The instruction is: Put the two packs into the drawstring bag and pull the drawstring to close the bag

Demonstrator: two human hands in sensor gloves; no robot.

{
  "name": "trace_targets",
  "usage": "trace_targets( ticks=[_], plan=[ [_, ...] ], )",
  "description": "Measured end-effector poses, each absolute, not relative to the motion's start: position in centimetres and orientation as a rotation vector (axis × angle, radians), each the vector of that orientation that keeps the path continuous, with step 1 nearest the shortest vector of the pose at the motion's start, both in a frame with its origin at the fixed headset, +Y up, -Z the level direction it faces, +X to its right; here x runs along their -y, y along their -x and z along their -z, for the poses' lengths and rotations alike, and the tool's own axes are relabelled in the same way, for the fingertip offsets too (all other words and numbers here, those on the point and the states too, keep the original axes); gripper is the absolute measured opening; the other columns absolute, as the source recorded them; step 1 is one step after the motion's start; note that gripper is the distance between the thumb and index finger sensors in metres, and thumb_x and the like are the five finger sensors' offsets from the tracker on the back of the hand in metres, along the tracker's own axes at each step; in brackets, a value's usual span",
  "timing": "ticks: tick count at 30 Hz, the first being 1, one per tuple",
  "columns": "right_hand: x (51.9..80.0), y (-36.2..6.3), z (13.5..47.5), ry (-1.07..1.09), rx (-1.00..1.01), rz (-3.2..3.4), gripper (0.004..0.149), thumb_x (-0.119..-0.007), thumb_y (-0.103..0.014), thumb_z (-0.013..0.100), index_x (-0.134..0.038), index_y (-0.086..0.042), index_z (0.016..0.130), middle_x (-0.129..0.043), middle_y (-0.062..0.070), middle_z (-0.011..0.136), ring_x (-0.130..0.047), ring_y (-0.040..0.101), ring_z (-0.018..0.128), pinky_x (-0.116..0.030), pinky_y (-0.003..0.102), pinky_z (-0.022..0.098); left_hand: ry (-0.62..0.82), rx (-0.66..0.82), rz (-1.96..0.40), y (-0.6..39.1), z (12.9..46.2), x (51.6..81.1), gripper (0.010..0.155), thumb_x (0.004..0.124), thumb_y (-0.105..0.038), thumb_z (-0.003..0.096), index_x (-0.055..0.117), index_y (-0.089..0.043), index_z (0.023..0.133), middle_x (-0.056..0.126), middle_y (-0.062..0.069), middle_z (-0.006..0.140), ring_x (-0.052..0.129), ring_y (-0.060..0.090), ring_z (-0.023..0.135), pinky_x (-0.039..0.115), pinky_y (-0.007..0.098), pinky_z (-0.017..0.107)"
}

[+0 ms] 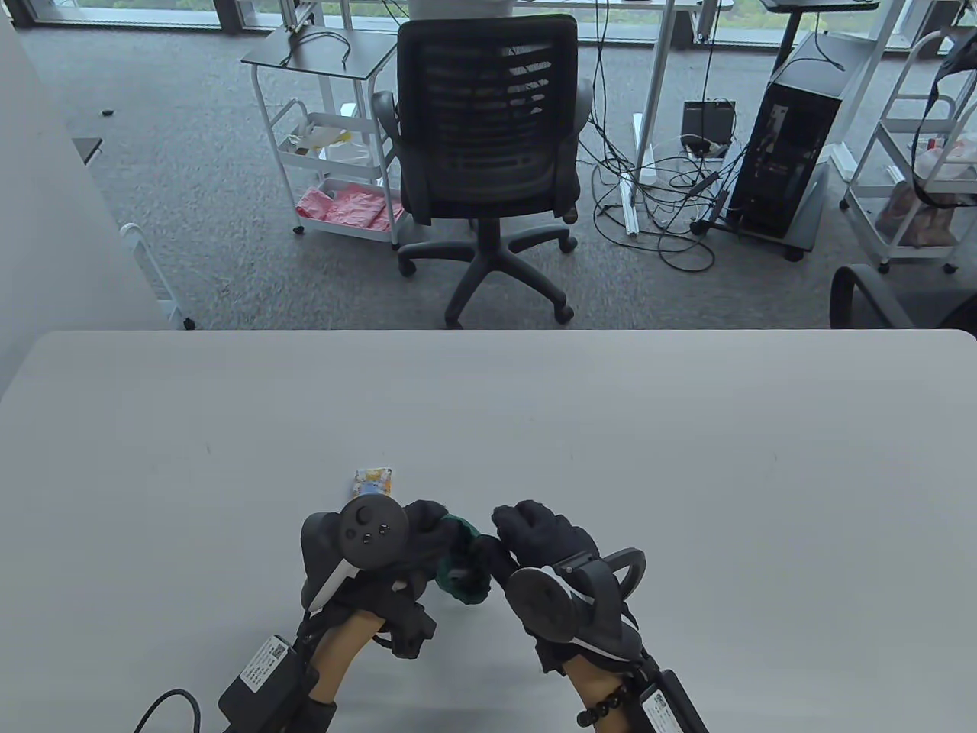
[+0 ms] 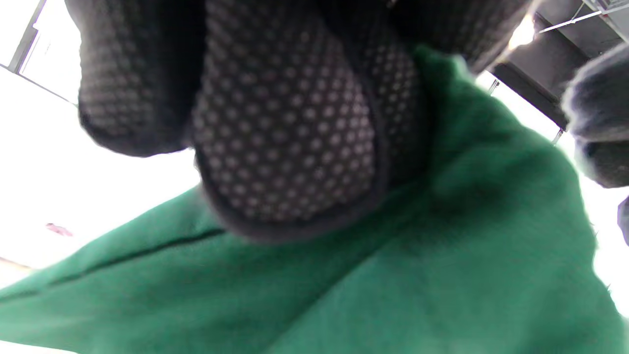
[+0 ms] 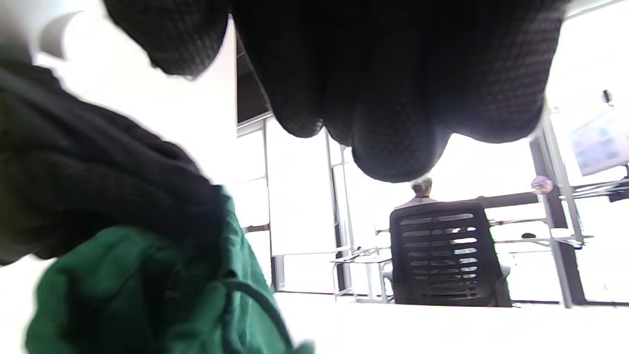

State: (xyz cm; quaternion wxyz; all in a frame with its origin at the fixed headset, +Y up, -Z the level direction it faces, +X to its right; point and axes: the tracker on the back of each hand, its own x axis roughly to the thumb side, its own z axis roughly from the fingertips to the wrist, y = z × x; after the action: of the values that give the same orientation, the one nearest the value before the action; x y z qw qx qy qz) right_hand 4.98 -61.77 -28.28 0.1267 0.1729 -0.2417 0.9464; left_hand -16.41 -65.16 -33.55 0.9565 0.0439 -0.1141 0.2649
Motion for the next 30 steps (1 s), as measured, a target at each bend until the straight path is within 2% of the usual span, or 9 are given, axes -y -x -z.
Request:
trace_targets(
  ticks=[4,11,18,24,30],
  plan=[
    [61.7,-6.5,28.8,-0.390,0.610,-2.727,0.060,-0.074,-0.049,0.052,-0.081,-0.005,0.092,-0.085,0.026,0.089,-0.099,0.044,0.066,-0.089,0.055,0.047,-0.104,0.226,-0.559,16.7,33.5,65.0,0.044,0.084,-0.044,0.0492,0.091,-0.011,0.077,0.108,-0.003,0.045,0.114,0.007,0.022,0.100,0.034,0.031],
    [62.7,-6.9,29.6,-0.386,0.371,-2.705,0.071,-0.073,-0.051,0.053,-0.068,0.000,0.102,-0.073,0.034,0.098,-0.086,0.058,0.080,-0.076,0.069,0.056,-0.103,0.242,-0.563,16.4,33.4,65.1,0.044,0.084,-0.045,0.0490,0.091,-0.011,0.076,0.108,-0.003,0.044,0.114,0.007,0.022,0.100,0.034,0.030],
    [64.4,-5.1,30.1,-0.499,0.132,-2.701,0.074,-0.072,-0.051,0.053,-0.064,0.002,0.104,-0.069,0.035,0.100,-0.080,0.060,0.084,-0.070,0.074,0.058,-0.106,0.258,-0.553,16.2,33.3,65.2,0.044,0.084,-0.045,0.0490,0.091,-0.012,0.076,0.108,-0.003,0.044,0.114,0.007,0.022,0.100,0.034,0.031],
    [65.3,-3.7,30.0,-0.552,0.058,-2.763,0.073,-0.074,-0.049,0.053,-0.064,0.002,0.104,-0.069,0.035,0.100,-0.080,0.060,0.084,-0.069,0.074,0.058,-0.103,0.291,-0.551,15.9,33.3,65.2,0.044,0.083,-0.046,0.0490,0.091,-0.012,0.077,0.107,-0.004,0.044,0.114,0.007,0.022,0.100,0.034,0.031],
    [66.0,-3.7,30.5,-0.518,0.000,-2.785,0.068,-0.077,-0.046,0.052,-0.069,0.001,0.101,-0.076,0.032,0.096,-0.088,0.055,0.078,-0.073,0.071,0.057,-0.079,0.370,-0.551,15.6,33.4,65.5,0.044,0.083,-0.046,0.0488,0.091,-0.013,0.077,0.107,-0.004,0.045,0.114,0.007,0.022,0.100,0.034,0.031]
  ],
)
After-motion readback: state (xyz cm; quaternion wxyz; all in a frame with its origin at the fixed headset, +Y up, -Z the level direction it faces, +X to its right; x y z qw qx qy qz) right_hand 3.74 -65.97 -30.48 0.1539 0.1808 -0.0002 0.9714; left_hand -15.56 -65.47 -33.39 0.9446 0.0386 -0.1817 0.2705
